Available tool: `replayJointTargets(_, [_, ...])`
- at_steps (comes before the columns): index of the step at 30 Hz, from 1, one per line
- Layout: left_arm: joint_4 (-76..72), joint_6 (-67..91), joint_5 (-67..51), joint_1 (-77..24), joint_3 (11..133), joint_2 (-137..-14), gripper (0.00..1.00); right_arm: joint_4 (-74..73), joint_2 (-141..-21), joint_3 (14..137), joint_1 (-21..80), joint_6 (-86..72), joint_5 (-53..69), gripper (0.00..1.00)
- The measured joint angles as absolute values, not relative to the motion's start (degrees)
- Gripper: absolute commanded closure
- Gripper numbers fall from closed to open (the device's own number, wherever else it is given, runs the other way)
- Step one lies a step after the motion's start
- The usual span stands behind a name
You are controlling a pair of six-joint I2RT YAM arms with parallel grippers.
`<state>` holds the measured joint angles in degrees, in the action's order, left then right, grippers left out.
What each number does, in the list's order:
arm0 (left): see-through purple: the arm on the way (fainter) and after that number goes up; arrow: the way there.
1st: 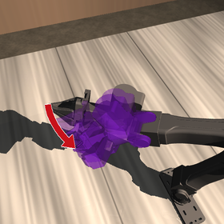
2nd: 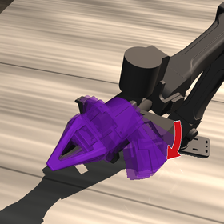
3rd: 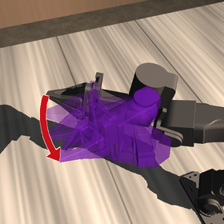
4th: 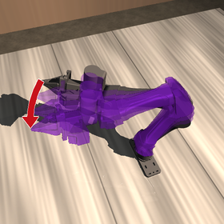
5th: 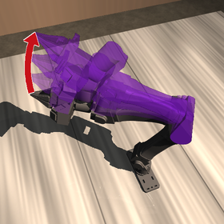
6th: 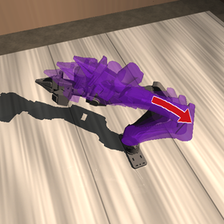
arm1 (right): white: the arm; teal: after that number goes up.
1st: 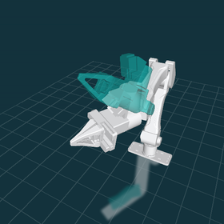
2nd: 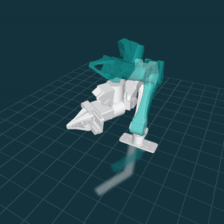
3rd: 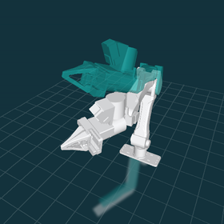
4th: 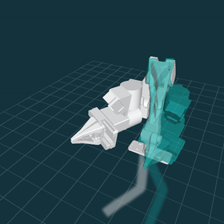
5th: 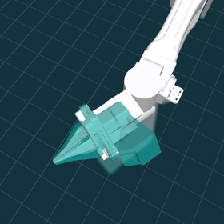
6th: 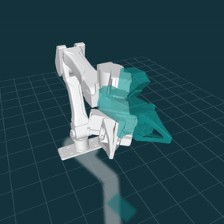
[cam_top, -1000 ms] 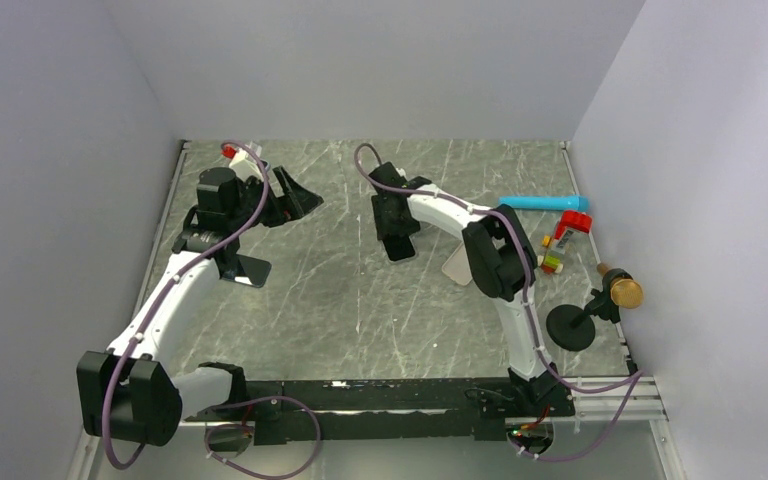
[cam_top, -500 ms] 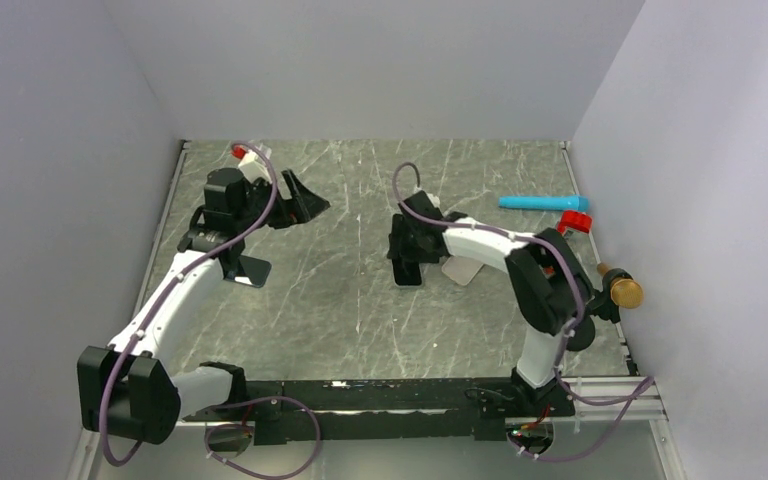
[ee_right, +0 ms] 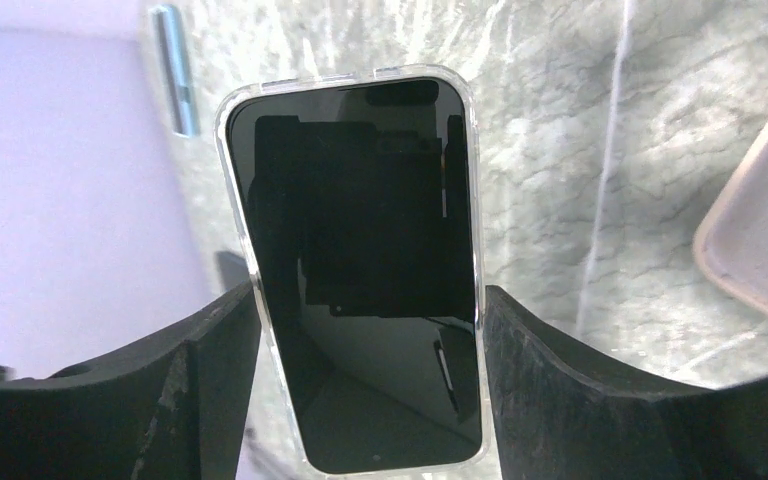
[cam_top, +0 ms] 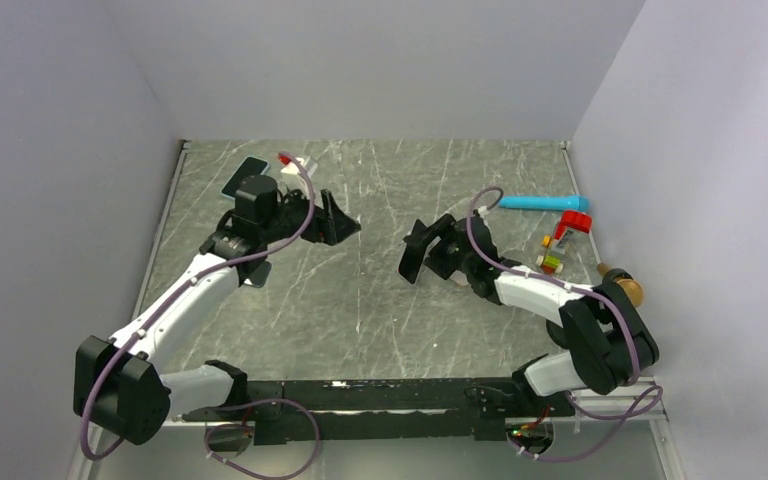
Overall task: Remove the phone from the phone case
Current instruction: Pick up the phone at the center of the board, then adjust the phone.
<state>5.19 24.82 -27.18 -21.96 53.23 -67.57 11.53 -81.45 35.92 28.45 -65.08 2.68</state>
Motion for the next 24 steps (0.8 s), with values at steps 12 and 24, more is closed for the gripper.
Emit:
replayJointTargets(12, [4.5,18.7,-25.3,-33.9,53.2,-70.7,0.2,33.7,-79.3,28.3,28.9,-92.4,4.7,1.0])
replayJointTargets(24, [5.4,14.6,-16.3,-37.1,53.0,-70.7,0.36,39.9,-79.3,28.3,38.5,-103.8,-0.4,1.0])
